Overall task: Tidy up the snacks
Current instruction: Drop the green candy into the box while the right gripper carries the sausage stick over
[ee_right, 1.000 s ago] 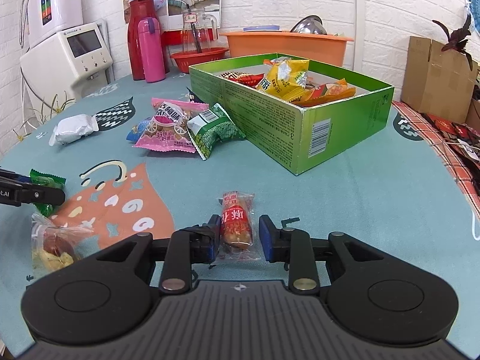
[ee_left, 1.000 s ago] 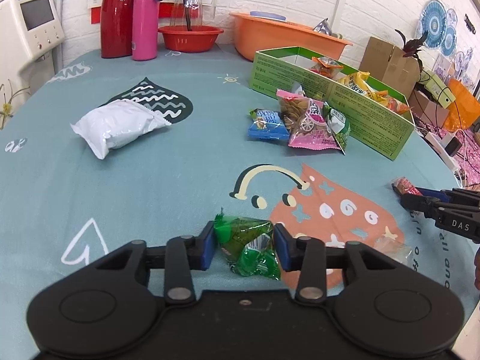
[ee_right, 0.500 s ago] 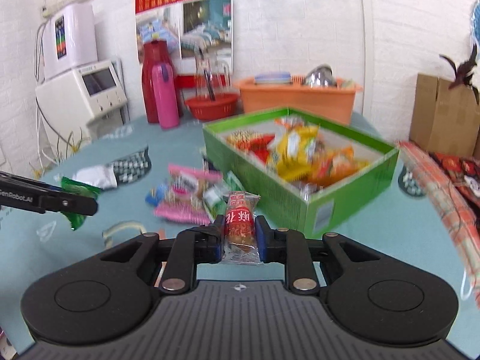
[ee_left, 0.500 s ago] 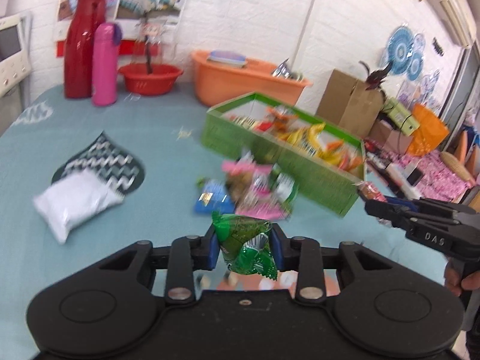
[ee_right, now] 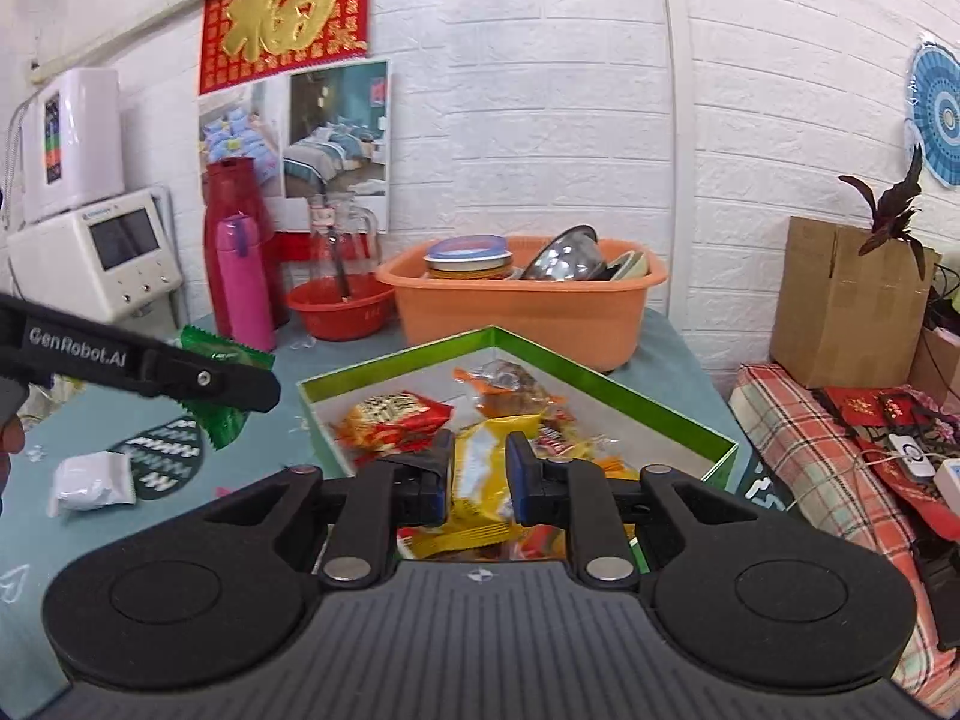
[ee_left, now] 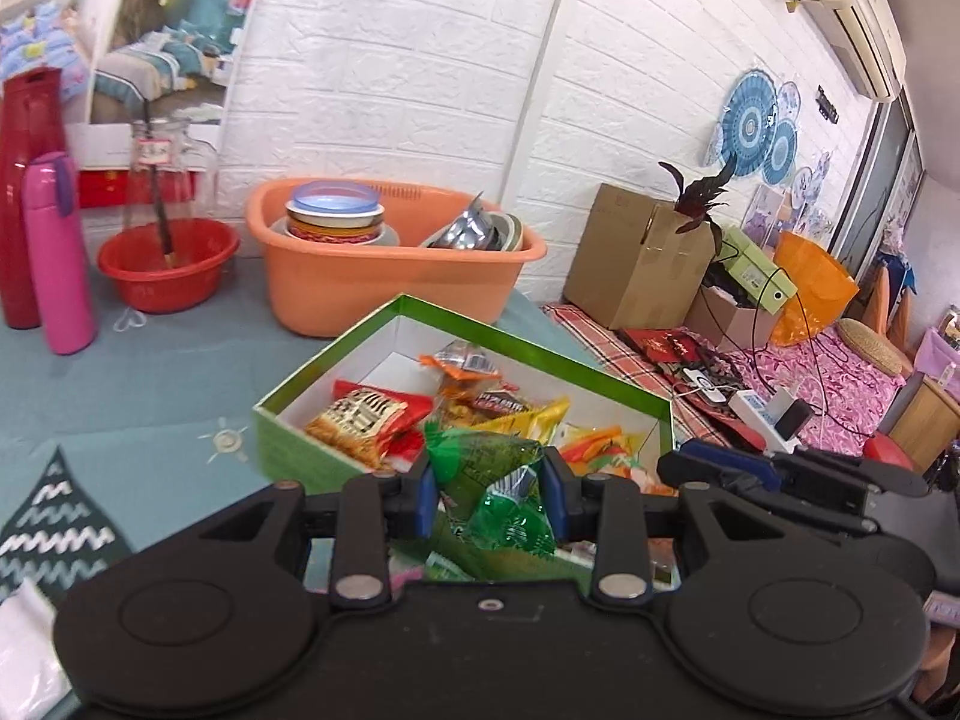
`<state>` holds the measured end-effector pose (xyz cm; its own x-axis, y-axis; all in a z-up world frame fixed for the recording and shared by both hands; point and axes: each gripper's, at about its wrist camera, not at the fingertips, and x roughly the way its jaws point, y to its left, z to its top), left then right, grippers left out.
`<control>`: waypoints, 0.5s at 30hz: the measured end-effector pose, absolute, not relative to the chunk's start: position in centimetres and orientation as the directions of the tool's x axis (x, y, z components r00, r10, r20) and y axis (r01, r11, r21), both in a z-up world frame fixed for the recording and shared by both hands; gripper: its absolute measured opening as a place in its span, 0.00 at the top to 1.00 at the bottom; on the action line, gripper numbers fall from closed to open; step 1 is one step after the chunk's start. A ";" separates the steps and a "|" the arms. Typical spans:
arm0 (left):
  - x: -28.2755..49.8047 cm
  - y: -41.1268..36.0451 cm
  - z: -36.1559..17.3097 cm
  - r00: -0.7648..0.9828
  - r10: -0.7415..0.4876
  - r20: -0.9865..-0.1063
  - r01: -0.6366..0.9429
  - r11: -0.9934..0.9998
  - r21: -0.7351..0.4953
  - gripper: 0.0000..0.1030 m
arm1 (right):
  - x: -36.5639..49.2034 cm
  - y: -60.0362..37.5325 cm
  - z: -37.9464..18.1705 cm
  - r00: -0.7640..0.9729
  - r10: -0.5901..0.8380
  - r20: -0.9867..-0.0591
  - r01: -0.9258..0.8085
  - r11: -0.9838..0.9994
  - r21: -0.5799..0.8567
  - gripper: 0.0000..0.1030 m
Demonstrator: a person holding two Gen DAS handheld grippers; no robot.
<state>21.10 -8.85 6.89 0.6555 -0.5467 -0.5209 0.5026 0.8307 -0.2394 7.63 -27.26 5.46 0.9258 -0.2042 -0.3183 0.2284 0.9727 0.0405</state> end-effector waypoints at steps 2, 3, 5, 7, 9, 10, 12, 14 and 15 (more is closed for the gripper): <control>22.6 -9.7 6.3 0.643 -0.544 -0.539 0.496 0.832 -0.248 0.45 | 8.4 -27.9 5.1 0.918 -0.220 -0.330 0.238 0.971 0.016 0.79; 23.3 -10.1 5.9 0.636 -0.542 -0.550 0.492 0.833 -0.252 0.45 | 8.6 -28.2 4.9 0.916 -0.219 -0.335 0.238 0.971 0.016 0.79; 24.4 -10.6 5.3 0.623 -0.539 -0.567 0.487 0.834 -0.258 0.45 | 8.7 -29.2 4.6 0.915 -0.211 -0.344 0.238 0.971 0.037 0.79; 25.3 -11.1 4.8 0.617 -0.537 -0.575 0.486 0.835 -0.257 0.45 | 8.7 -29.8 4.3 0.912 -0.212 -0.352 0.244 0.969 0.048 0.79; 26.0 -11.5 4.4 0.615 -0.531 -0.583 0.483 0.838 -0.254 0.45 | 8.5 -30.1 4.1 0.908 -0.215 -0.360 0.248 0.968 0.047 0.78; 26.4 -11.7 4.1 0.612 -0.527 -0.590 0.480 0.840 -0.253 0.45 | 8.4 -30.1 4.0 0.907 -0.209 -0.366 0.245 0.968 0.054 0.78; 27.1 -12.0 3.6 0.603 -0.528 -0.599 0.481 0.839 -0.255 0.43 | 8.0 -30.2 3.7 0.911 -0.185 -0.369 0.227 0.971 0.076 0.78; 27.5 -12.3 3.2 0.599 -0.524 -0.606 0.485 0.839 -0.245 0.31 | 7.8 -30.1 3.5 0.908 -0.175 -0.380 0.224 0.970 0.090 0.71; 27.6 -12.5 3.0 0.600 -0.518 -0.609 0.489 0.841 -0.233 0.00 | 7.7 -30.1 3.4 0.908 -0.167 -0.383 0.218 0.972 0.093 0.66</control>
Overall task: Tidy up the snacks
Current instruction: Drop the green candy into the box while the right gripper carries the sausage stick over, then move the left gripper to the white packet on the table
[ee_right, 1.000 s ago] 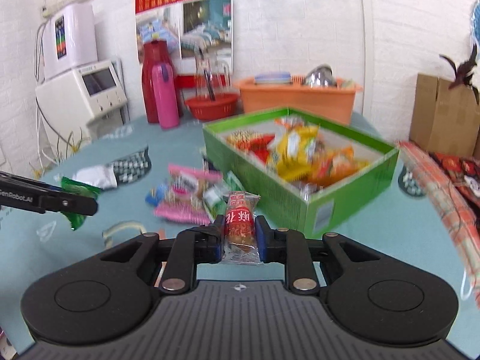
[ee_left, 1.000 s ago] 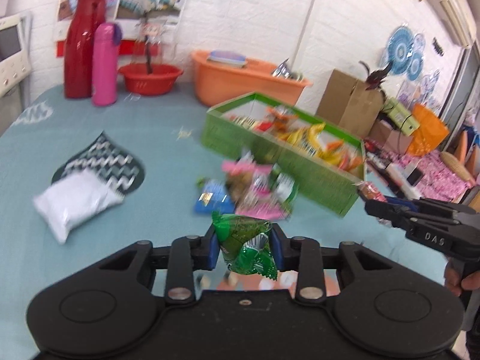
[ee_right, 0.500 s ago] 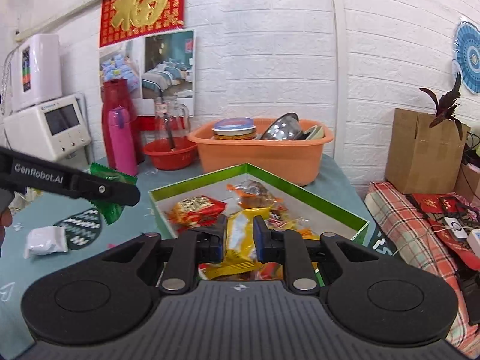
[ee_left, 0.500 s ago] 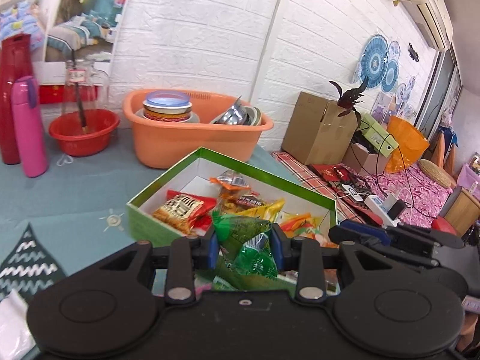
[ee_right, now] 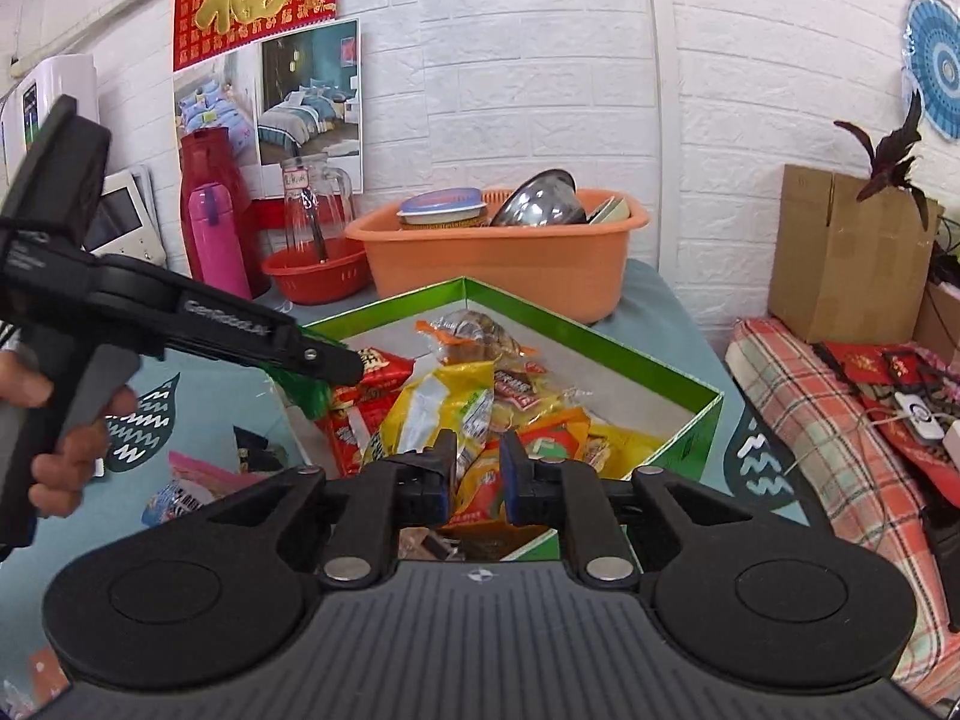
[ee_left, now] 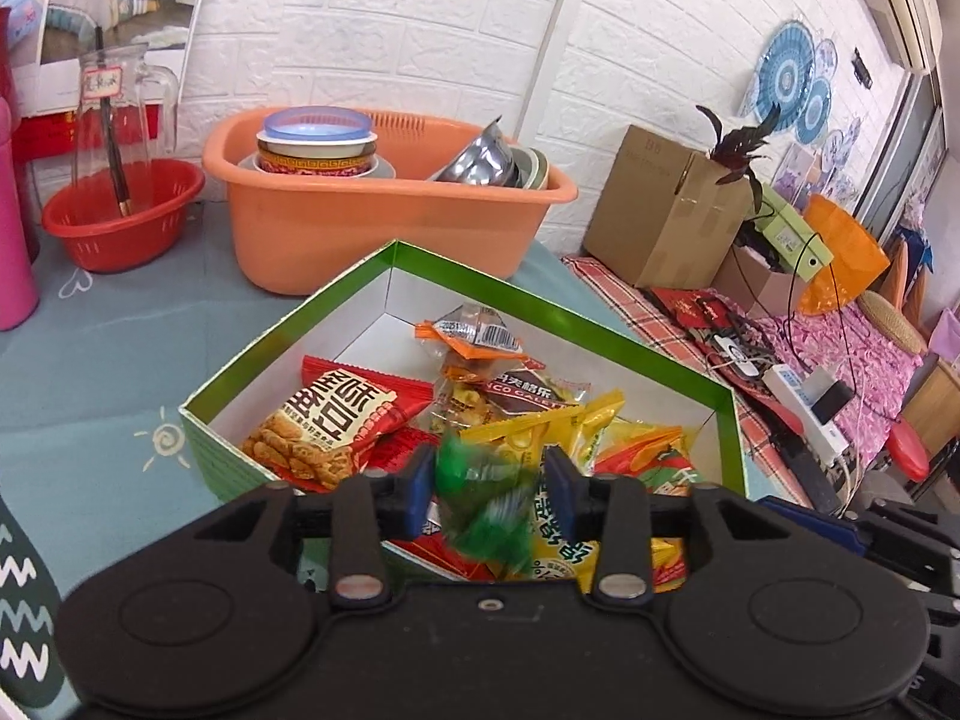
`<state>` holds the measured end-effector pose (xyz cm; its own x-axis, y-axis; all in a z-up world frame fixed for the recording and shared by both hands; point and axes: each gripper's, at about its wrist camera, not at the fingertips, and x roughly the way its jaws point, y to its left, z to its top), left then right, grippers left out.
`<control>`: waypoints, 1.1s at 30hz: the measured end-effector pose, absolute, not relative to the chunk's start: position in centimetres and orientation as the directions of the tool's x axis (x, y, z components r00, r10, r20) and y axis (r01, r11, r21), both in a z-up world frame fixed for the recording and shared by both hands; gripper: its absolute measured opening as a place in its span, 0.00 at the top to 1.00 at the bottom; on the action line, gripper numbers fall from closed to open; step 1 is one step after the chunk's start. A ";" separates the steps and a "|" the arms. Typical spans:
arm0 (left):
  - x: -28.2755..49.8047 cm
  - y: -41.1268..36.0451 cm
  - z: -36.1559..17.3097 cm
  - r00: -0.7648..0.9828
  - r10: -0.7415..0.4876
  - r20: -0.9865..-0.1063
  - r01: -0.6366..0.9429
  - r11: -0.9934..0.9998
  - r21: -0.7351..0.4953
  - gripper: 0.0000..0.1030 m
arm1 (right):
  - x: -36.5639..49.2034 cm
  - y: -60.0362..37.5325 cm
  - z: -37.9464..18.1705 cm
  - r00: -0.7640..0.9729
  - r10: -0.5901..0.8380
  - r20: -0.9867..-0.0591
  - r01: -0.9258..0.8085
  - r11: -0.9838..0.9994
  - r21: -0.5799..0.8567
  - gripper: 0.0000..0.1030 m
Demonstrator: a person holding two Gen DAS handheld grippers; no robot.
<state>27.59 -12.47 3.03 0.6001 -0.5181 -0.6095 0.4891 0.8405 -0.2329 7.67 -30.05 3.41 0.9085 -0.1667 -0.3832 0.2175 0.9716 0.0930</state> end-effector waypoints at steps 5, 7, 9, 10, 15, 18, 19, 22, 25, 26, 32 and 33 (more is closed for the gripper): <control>26.9 -11.8 2.7 0.605 -0.516 -0.606 0.478 0.844 -0.242 0.00 | 7.8 -29.7 2.9 0.899 -0.172 -0.402 0.223 0.971 0.084 0.63; 26.5 -11.3 2.9 0.602 -0.515 -0.610 0.469 0.847 -0.251 0.00 | 7.5 -29.7 3.0 0.900 -0.175 -0.398 0.229 0.969 0.093 0.61; 26.0 -10.7 3.3 0.607 -0.516 -0.605 0.463 0.848 -0.258 0.00 | 6.8 -29.6 3.3 0.907 -0.173 -0.383 0.230 0.967 0.107 0.59; 25.7 -10.3 3.6 0.609 -0.514 -0.604 0.460 0.849 -0.260 0.00 | 6.4 -29.4 3.5 0.910 -0.172 -0.377 0.230 0.967 0.113 0.59; 23.6 -8.3 4.6 0.624 -0.495 -0.605 0.435 0.863 -0.256 0.00 | 4.1 -28.2 3.6 0.923 -0.157 -0.352 0.206 0.973 0.107 0.63; 22.2 -7.7 4.8 0.626 -0.482 -0.613 0.429 0.869 -0.246 0.00 | 4.4 -27.7 2.9 0.915 -0.143 -0.378 0.190 0.978 0.090 0.70; 21.9 -7.7 4.9 0.624 -0.482 -0.615 0.431 0.869 -0.243 0.00 | 4.8 -27.6 2.7 0.910 -0.151 -0.387 0.197 0.977 0.082 0.71; 20.6 -7.3 4.9 0.615 -0.483 -0.623 0.440 0.866 -0.237 0.00 | 6.4 -27.9 2.1 0.899 -0.186 -0.397 0.229 0.971 0.063 0.72; 19.0 -6.3 5.1 0.617 -0.479 -0.624 0.451 0.865 -0.219 0.00 | 6.9 -27.8 1.9 0.887 -0.180 -0.426 0.234 0.969 0.077 0.64; 18.5 -6.0 5.2 0.622 -0.474 -0.624 0.452 0.867 -0.209 0.00 | 6.5 -27.4 2.1 0.894 -0.170 -0.415 0.224 0.971 0.086 0.58; 15.4 -3.5 5.0 0.642 -0.447 -0.623 0.443 0.879 -0.174 0.00 | 3.4 -23.7 3.5 0.943 -0.112 -0.314 0.137 0.989 0.060 0.00; 14.7 -2.8 4.9 0.650 -0.439 -0.621 0.440 0.883 -0.163 0.00 | 3.2 -23.1 3.6 0.945 -0.103 -0.310 0.123 0.992 0.044 0.00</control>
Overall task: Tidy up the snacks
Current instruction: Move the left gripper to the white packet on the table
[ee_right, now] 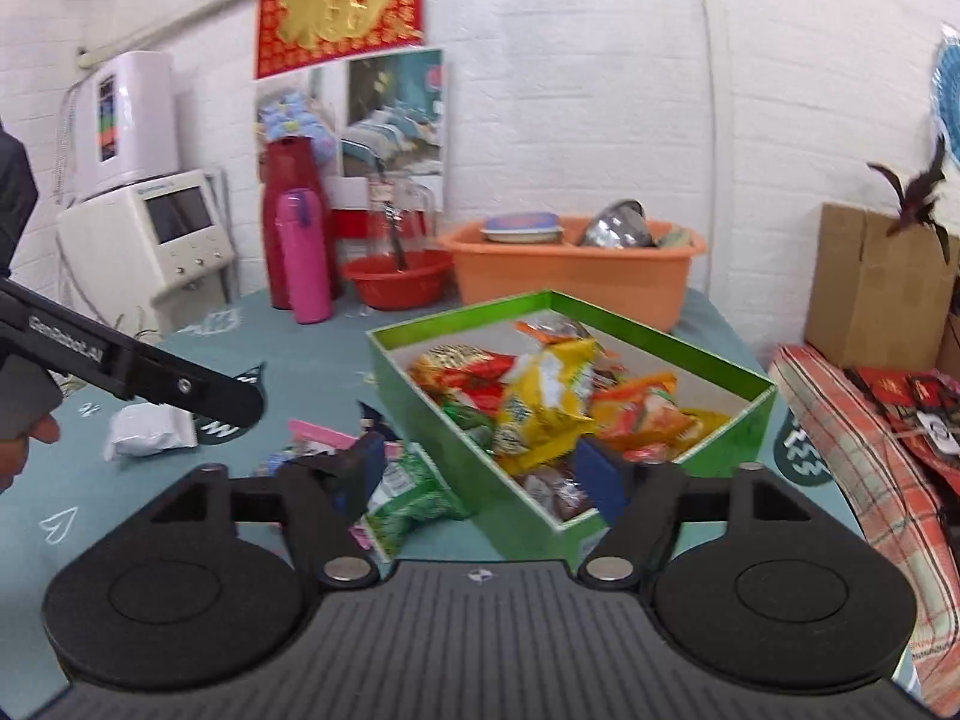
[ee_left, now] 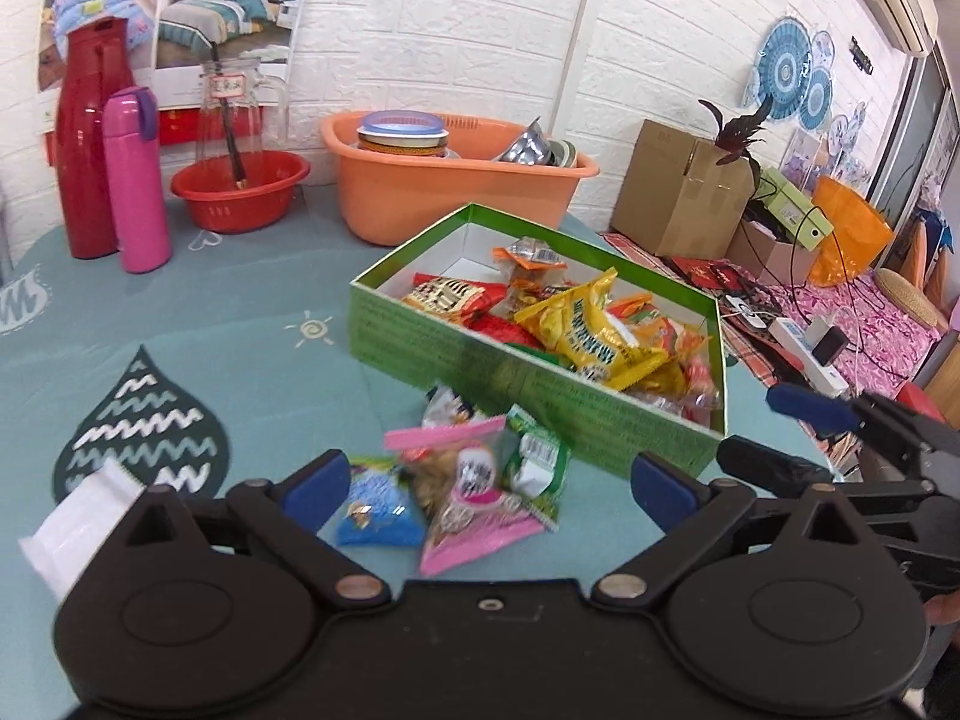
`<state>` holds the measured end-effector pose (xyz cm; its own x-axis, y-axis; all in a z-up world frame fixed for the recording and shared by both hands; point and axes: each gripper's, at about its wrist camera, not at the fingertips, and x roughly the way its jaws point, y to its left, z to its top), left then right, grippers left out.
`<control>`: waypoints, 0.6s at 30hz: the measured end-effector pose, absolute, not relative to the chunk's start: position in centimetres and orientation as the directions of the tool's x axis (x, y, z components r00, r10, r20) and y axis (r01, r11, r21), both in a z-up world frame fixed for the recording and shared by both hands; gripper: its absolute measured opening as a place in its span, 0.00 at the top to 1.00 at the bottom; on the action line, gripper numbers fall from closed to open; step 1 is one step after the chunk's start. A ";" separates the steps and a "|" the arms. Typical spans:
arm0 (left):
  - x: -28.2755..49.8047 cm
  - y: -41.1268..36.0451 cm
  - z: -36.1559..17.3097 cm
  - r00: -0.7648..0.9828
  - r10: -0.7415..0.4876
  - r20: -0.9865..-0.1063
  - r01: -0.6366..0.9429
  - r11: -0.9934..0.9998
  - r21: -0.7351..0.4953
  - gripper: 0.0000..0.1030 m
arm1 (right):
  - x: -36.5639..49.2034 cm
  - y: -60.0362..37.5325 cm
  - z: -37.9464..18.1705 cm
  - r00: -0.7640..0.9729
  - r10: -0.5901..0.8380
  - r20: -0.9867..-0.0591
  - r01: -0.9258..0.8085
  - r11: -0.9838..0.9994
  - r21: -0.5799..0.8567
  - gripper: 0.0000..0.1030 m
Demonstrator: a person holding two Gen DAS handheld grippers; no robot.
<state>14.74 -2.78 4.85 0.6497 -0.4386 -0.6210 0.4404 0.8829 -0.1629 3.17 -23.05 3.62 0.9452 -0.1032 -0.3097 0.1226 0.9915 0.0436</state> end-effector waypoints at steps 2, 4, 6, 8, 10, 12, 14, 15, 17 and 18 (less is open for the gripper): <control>13.7 -1.1 4.5 0.665 -0.408 -0.625 0.421 0.897 -0.138 0.00 | 3.0 -21.9 3.6 0.944 -0.076 -0.321 0.085 0.996 0.013 0.00; 13.1 0.9 4.0 0.682 -0.363 -0.635 0.383 0.917 -0.112 0.00 | 3.1 -20.9 3.5 0.941 -0.038 -0.338 0.041 0.999 0.003 0.00; 12.9 3.2 3.5 0.697 -0.311 -0.646 0.331 0.939 -0.094 0.00 | 3.6 -19.9 3.4 0.934 0.009 -0.356 -0.006 1.000 0.008 0.00; 13.3 5.7 3.2 0.710 -0.262 -0.654 0.264 0.960 -0.097 0.00 | 4.4 -18.8 3.2 0.929 0.046 -0.368 -0.044 0.999 0.014 0.00; 13.9 8.3 3.1 0.722 -0.231 -0.652 0.205 0.972 -0.117 0.00 | 5.2 -17.7 3.0 0.921 0.075 -0.383 -0.074 0.997 0.018 0.00; 14.7 10.6 3.0 0.735 -0.202 -0.647 0.160 0.979 -0.124 0.00 | 6.0 -16.5 2.8 0.913 0.100 -0.396 -0.103 0.995 0.015 0.00; 16.3 12.4 2.8 0.743 -0.173 -0.646 0.123 0.985 -0.121 0.00 | 6.6 -15.5 2.6 0.905 0.116 -0.410 -0.124 0.992 0.007 0.00; 17.3 13.3 2.6 0.740 -0.156 -0.654 0.099 0.987 -0.124 0.00 | 6.9 -15.0 2.5 0.901 0.122 -0.416 -0.132 0.991 0.004 0.00; 19.3 14.7 2.1 0.725 -0.157 -0.671 0.080 0.986 -0.144 0.00 | 7.4 -14.4 2.3 0.894 0.133 -0.427 -0.145 0.989 0.003 0.00; 20.3 15.3 1.8 0.718 -0.160 -0.677 0.074 0.985 -0.154 0.00 | 7.5 -14.2 2.1 0.891 0.136 -0.433 -0.149 0.989 0.003 0.00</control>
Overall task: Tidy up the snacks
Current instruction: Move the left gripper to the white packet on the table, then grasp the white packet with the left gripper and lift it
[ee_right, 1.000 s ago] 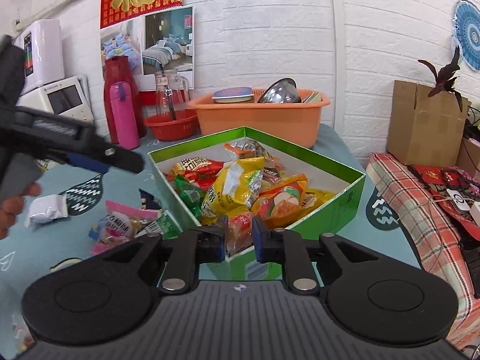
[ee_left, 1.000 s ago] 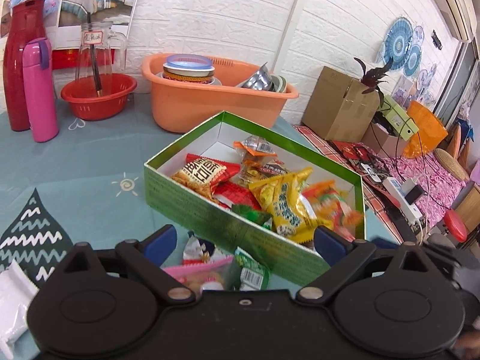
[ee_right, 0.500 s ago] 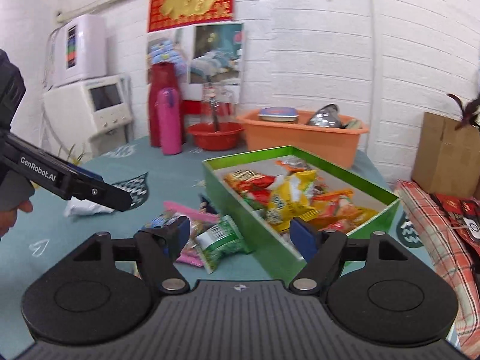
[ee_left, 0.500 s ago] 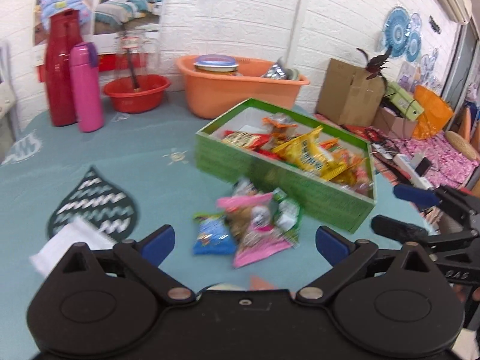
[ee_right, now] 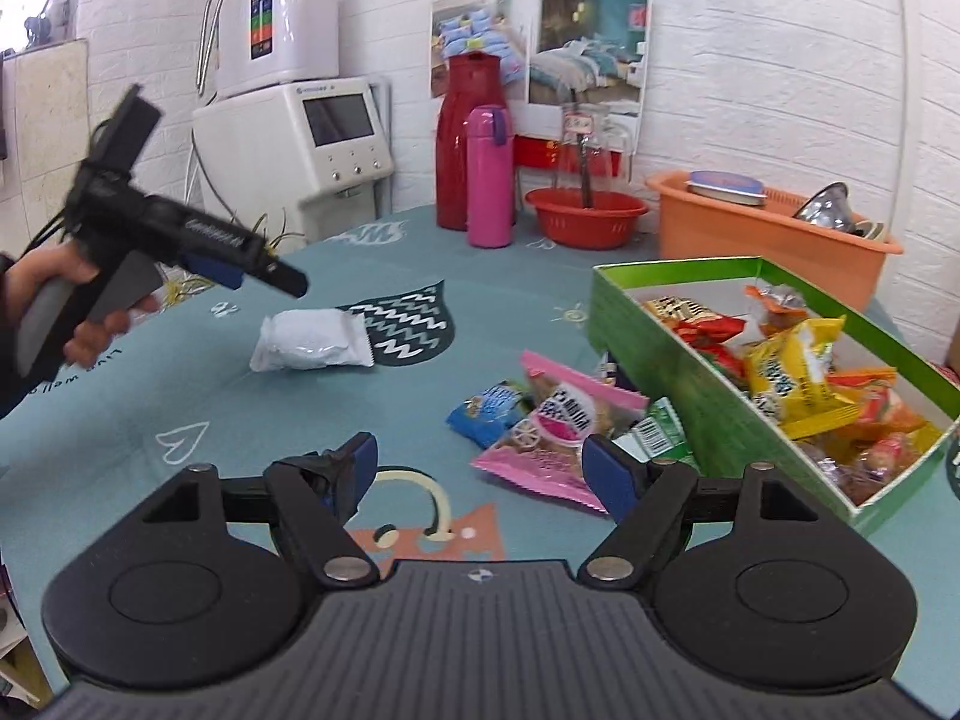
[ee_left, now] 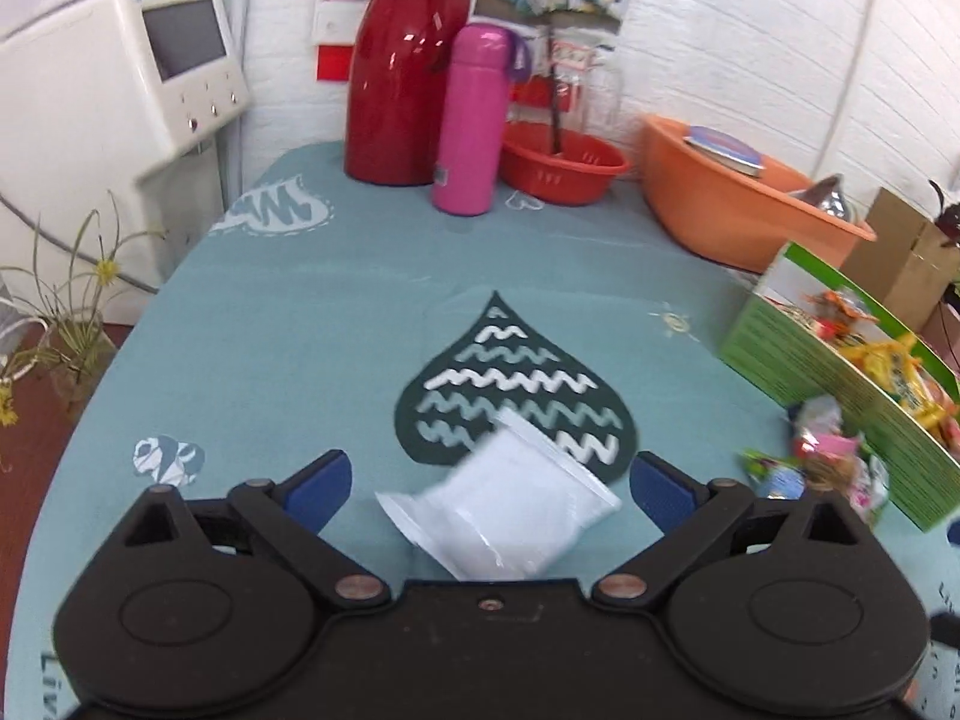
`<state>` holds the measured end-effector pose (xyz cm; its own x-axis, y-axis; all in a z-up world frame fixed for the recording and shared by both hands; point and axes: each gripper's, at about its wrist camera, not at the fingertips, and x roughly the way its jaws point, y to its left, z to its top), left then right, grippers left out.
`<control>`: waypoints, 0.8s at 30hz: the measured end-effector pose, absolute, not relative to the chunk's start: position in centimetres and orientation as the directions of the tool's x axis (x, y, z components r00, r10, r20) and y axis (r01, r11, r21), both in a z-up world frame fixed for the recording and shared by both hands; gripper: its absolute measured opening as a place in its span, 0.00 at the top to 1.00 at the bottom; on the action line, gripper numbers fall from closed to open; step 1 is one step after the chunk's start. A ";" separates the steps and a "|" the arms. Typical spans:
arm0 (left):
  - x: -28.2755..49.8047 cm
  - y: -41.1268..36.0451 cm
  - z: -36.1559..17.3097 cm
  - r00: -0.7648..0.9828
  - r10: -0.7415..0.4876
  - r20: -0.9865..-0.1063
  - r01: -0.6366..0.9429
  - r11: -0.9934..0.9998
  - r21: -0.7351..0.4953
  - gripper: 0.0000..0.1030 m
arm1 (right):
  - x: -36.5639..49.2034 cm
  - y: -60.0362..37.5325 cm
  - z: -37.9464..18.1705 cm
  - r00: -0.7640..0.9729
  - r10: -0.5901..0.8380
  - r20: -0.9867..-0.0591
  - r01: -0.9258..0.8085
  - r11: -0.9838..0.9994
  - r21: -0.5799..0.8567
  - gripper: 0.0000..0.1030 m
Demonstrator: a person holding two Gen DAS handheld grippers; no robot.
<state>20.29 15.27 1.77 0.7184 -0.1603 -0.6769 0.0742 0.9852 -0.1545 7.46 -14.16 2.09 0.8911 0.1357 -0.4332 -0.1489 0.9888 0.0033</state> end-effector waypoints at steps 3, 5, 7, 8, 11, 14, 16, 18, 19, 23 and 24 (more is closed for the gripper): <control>22.7 16.3 0.8 0.698 -0.170 -0.695 0.063 0.982 -0.177 0.00 | 8.0 -13.8 1.7 0.881 0.136 -0.453 -0.153 0.988 -0.001 0.00; 23.8 16.4 -0.2 0.664 -0.211 -0.717 0.083 0.974 -0.209 0.00 | 8.3 -13.7 1.5 0.874 0.133 -0.466 -0.150 0.989 0.001 0.00; 24.2 16.0 -1.3 0.626 -0.248 -0.739 0.109 0.966 -0.233 0.01 | 8.7 -13.7 1.3 0.869 0.132 -0.477 -0.148 0.989 0.005 0.00; 24.1 15.8 -1.7 0.613 -0.277 -0.740 0.126 0.959 -0.255 0.07 | 8.8 -13.7 1.2 0.867 0.133 -0.481 -0.148 0.989 0.007 0.00; 22.4 14.4 -2.1 0.583 -0.355 -0.731 0.167 0.933 -0.320 0.25 | 9.0 -13.8 1.0 0.861 0.146 -0.487 -0.156 0.988 0.021 0.00; 20.0 11.6 -2.2 0.557 -0.412 -0.721 0.222 0.911 -0.349 0.25 | 9.1 -13.9 0.7 0.849 0.186 -0.494 -0.178 0.982 0.063 0.00; 18.5 8.9 -2.5 0.517 -0.482 -0.707 0.275 0.876 -0.397 0.19 | 9.3 -13.9 0.3 0.838 0.214 -0.501 -0.188 0.977 0.104 0.00; 17.3 6.6 -2.4 0.489 -0.512 -0.706 0.317 0.859 -0.403 0.18 | 9.3 -13.9 -0.2 0.825 0.235 -0.513 -0.186 0.972 0.147 0.00; 16.7 5.8 -2.2 0.477 -0.526 -0.704 0.342 0.849 -0.402 0.14 | 9.2 -13.9 -0.4 0.819 0.247 -0.518 -0.186 0.968 0.168 0.00; 15.1 5.7 -0.6 0.509 -0.504 -0.698 0.370 0.860 -0.352 0.00 | 8.4 -13.7 -0.9 0.790 0.309 -0.530 -0.203 0.947 0.250 0.00; 14.8 6.3 -0.3 0.519 -0.498 -0.695 0.368 0.864 -0.344 0.00 | 8.3 -13.6 -1.0 0.782 0.325 -0.532 -0.211 0.941 0.266 0.00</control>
